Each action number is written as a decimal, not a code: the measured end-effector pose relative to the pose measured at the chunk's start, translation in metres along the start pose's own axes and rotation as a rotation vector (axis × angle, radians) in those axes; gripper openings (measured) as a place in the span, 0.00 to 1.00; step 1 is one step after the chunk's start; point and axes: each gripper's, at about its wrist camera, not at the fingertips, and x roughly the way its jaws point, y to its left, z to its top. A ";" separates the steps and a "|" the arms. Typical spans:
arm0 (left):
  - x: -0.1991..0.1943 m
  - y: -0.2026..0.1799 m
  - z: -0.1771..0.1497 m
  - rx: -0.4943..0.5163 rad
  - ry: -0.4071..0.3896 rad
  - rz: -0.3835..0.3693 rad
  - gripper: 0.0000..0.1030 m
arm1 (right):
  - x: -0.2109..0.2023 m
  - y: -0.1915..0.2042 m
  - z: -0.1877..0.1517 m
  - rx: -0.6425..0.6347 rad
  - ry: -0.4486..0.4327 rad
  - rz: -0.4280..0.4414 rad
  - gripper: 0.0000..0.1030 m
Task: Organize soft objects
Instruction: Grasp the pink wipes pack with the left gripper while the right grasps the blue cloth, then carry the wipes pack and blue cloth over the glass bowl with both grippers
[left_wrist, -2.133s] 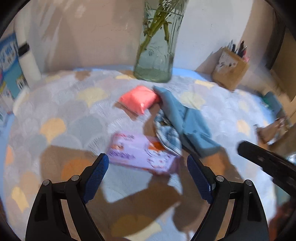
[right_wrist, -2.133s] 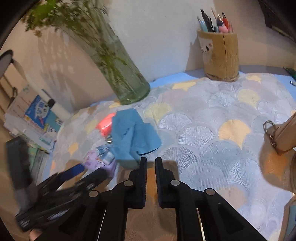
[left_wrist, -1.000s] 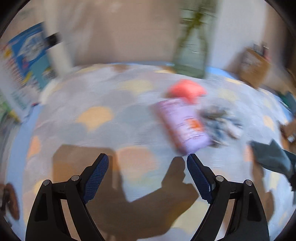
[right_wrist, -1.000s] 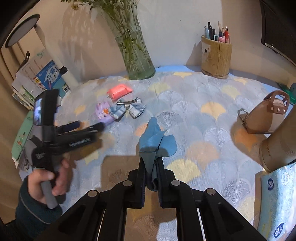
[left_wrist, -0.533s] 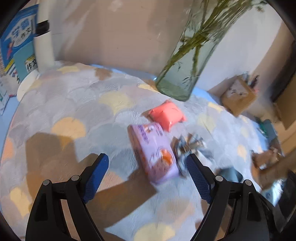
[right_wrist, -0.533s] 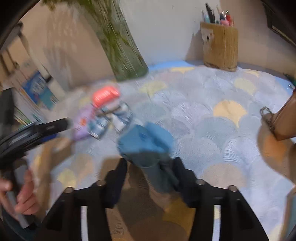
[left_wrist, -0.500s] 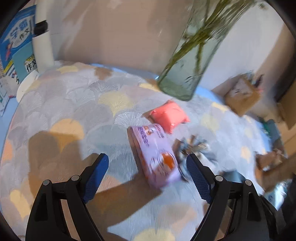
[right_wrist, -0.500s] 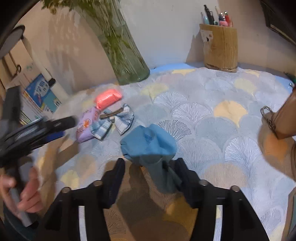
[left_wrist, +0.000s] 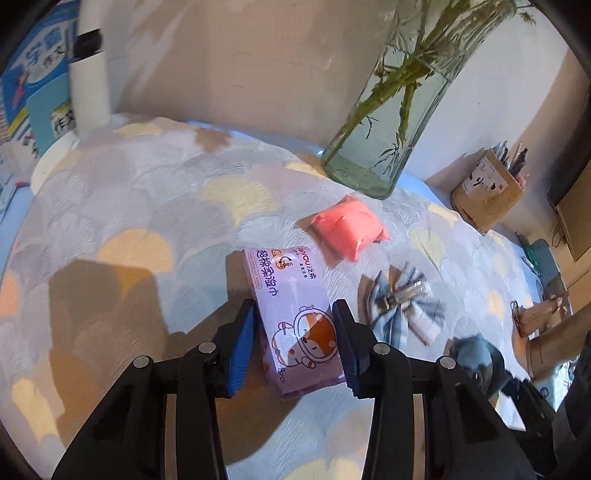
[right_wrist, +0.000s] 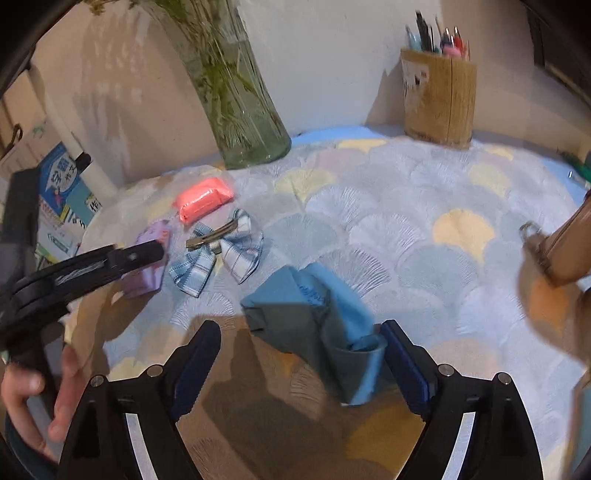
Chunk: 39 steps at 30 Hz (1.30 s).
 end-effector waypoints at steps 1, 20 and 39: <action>-0.004 0.000 -0.002 0.001 -0.001 -0.006 0.38 | 0.000 0.003 0.000 -0.019 -0.005 -0.019 0.84; -0.082 -0.041 -0.090 0.179 -0.056 -0.099 0.38 | -0.053 -0.007 -0.052 0.018 -0.060 0.077 0.17; -0.133 -0.244 -0.133 0.517 -0.105 -0.366 0.38 | -0.221 -0.114 -0.076 0.155 -0.260 -0.066 0.17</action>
